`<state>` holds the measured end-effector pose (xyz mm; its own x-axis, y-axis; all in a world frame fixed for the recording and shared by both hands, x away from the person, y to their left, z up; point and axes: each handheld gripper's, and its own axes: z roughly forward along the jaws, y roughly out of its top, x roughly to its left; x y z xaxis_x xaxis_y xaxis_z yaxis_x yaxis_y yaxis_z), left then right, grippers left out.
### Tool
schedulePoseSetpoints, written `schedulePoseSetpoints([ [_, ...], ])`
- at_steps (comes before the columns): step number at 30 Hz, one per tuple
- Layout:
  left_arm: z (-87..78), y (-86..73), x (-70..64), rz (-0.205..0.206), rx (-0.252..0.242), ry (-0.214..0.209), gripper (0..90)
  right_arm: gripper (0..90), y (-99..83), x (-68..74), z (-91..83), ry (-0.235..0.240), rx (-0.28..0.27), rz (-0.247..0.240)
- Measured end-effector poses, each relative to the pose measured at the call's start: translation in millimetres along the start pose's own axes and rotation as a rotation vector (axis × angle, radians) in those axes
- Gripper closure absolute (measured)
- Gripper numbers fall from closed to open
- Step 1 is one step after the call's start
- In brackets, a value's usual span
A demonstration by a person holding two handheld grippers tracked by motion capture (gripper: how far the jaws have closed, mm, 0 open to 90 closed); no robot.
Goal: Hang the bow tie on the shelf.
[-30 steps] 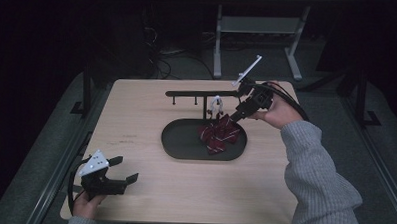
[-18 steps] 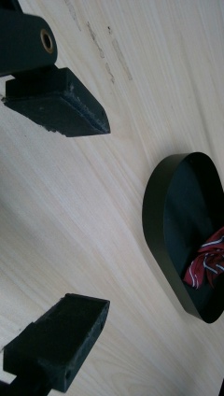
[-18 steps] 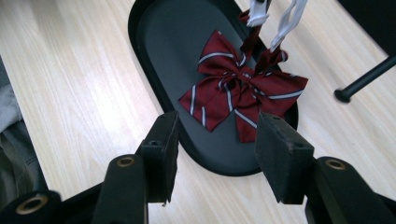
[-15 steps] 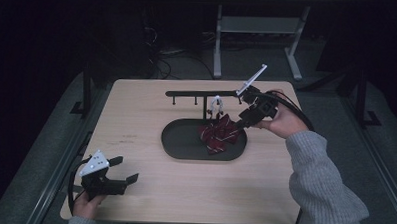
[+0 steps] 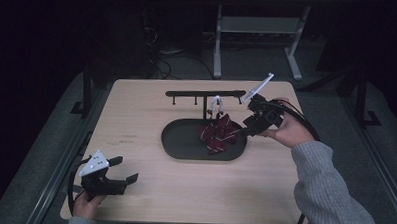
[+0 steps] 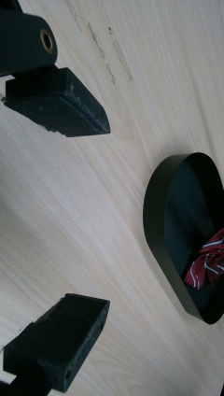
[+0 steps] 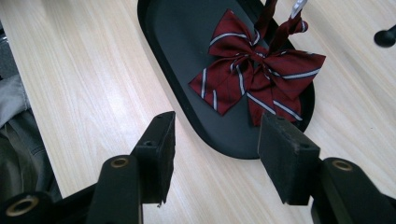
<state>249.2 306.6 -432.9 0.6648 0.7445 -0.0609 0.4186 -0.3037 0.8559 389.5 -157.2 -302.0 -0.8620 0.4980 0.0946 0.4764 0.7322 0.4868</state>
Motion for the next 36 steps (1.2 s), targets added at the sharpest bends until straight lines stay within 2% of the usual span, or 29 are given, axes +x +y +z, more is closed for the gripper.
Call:
schedulePoseSetpoints([
  [25,0.0,-0.2,0.1,0.005,0.008,0.002,13.1,42.3,-39.8,6.6,12.5,0.017,-0.016,0.038],
  [36,0.7,-0.2,-0.7,0.005,0.005,-0.001,13.1,41.2,-60.8,15.6,17.6,0.016,-0.026,0.062],
])
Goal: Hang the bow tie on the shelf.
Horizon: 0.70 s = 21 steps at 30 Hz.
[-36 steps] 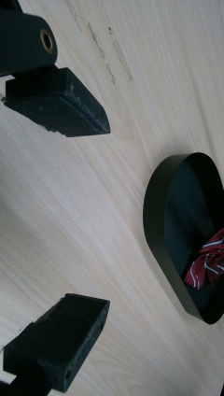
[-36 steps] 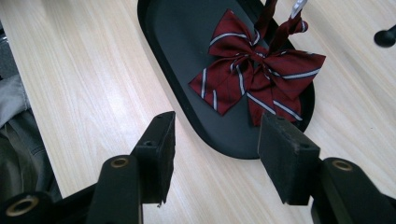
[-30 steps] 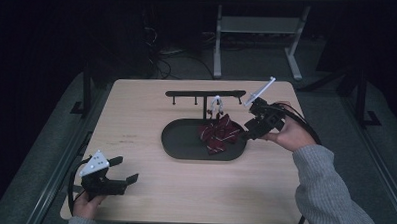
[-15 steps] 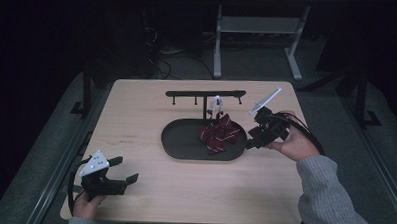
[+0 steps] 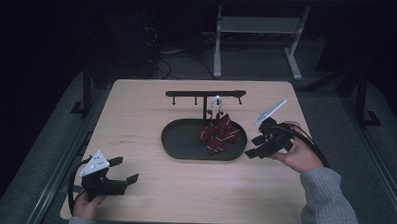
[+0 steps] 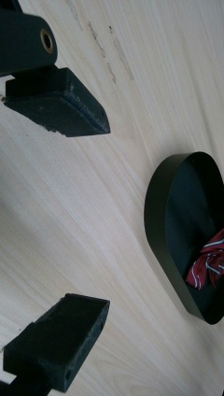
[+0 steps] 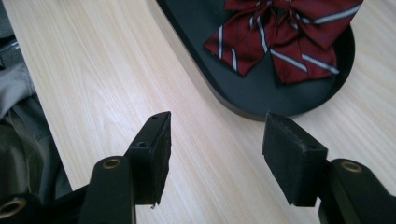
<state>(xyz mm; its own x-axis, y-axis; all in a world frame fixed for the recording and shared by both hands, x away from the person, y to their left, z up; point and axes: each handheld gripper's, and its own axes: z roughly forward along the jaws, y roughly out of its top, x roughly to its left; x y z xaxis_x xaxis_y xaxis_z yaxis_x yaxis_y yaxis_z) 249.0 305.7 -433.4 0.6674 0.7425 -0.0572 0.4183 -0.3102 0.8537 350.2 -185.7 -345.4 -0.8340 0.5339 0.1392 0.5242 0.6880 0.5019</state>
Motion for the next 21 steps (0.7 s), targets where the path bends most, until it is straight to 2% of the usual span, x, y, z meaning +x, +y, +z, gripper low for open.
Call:
schedulePoseSetpoints([
  [21,0.7,0.7,-2.2,0.006,0.004,-0.002,13.1,41.3,-60.6,9.0,20.1,0.000,-0.047,0.073],
])
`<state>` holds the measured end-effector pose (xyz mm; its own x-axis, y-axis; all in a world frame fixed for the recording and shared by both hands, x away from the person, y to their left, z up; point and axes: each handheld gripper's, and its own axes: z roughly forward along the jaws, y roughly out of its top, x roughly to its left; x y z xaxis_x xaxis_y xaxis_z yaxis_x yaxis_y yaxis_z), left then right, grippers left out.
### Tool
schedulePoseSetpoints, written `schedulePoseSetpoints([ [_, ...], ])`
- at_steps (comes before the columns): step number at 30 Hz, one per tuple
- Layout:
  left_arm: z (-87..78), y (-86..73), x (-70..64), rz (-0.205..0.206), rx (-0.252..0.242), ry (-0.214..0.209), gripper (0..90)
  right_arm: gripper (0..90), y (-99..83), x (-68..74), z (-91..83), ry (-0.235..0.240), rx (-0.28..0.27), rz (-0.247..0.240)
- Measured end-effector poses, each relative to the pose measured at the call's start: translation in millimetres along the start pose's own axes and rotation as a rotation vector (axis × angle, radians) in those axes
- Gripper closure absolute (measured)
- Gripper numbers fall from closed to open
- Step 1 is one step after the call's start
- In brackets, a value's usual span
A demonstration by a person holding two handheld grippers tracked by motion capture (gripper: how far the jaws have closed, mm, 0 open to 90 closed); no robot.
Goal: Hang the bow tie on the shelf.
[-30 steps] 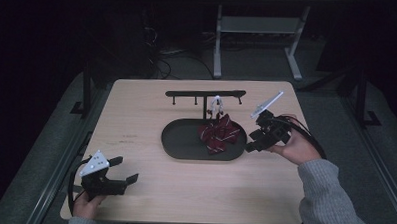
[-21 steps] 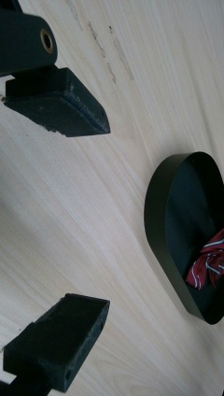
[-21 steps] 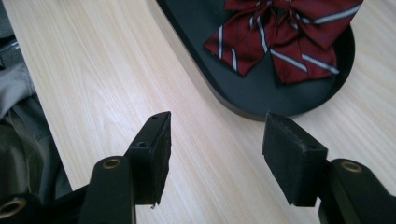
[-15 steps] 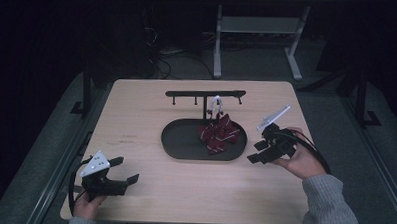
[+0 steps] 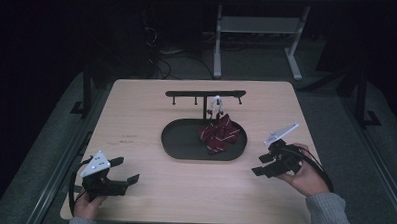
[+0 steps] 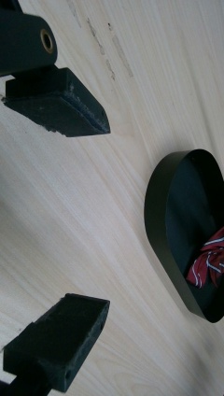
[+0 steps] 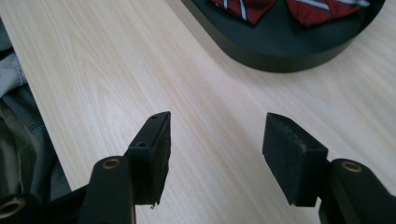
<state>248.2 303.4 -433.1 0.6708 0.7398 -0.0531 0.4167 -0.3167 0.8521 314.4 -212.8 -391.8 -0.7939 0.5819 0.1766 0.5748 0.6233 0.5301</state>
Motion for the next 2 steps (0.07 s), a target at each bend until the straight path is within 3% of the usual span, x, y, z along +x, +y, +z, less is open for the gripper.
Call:
schedulePoseSetpoints([
  [2,0.2,-0.1,-0.6,-0.006,-0.002,0.001,13.1,41.8,-7.5,2.5,1.9,-0.008,-0.015,0.019],
])
